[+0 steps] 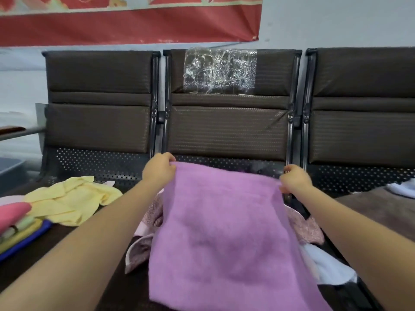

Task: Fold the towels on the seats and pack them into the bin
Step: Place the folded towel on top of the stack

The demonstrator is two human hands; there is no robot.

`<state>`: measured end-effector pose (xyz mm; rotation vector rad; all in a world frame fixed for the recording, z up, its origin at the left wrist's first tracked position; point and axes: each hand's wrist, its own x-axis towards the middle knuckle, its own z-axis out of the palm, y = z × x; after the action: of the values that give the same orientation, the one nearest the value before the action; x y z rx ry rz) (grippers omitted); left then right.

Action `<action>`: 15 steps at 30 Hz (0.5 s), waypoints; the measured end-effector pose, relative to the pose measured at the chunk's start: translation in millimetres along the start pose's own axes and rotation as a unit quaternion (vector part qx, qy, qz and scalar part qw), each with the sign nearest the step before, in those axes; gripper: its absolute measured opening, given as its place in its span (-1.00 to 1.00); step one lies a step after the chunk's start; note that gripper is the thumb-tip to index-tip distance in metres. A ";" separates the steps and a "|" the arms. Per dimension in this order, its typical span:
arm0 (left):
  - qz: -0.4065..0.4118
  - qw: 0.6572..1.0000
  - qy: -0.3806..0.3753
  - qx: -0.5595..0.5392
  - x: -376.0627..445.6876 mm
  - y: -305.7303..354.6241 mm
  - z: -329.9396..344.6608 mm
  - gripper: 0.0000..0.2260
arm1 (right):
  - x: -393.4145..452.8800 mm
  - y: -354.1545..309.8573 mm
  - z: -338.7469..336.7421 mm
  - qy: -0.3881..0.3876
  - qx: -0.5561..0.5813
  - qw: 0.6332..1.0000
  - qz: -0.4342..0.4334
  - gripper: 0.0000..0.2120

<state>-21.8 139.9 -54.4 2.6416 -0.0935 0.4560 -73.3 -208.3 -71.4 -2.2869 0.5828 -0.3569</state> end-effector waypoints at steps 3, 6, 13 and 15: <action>-0.052 0.996 -0.061 -0.030 -22.8 -12.6 26.4 -0.65 | -14.1 8.6 27.2 -0.039 -0.023 0.999 0.009 -0.55; -0.061 0.996 -0.047 -0.054 -54.4 -23.2 33.6 -0.66 | -38.9 4.7 35.1 -0.031 -0.041 0.996 -0.072 -0.57; -0.150 0.974 -0.079 -0.151 -111.3 -21.7 -4.5 -0.90 | -136.3 -24.3 15.1 -0.087 -0.041 0.943 -0.319 -0.88; -0.183 0.949 -0.128 -0.223 -131.2 -25.7 -7.1 -0.85 | -162.6 -17.7 13.9 -0.129 -0.045 0.924 -0.357 -0.91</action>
<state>-144.1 164.7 -103.0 2.1875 0.1903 -0.0375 -201.7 -106.6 -81.3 -2.5160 -0.4015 -0.3622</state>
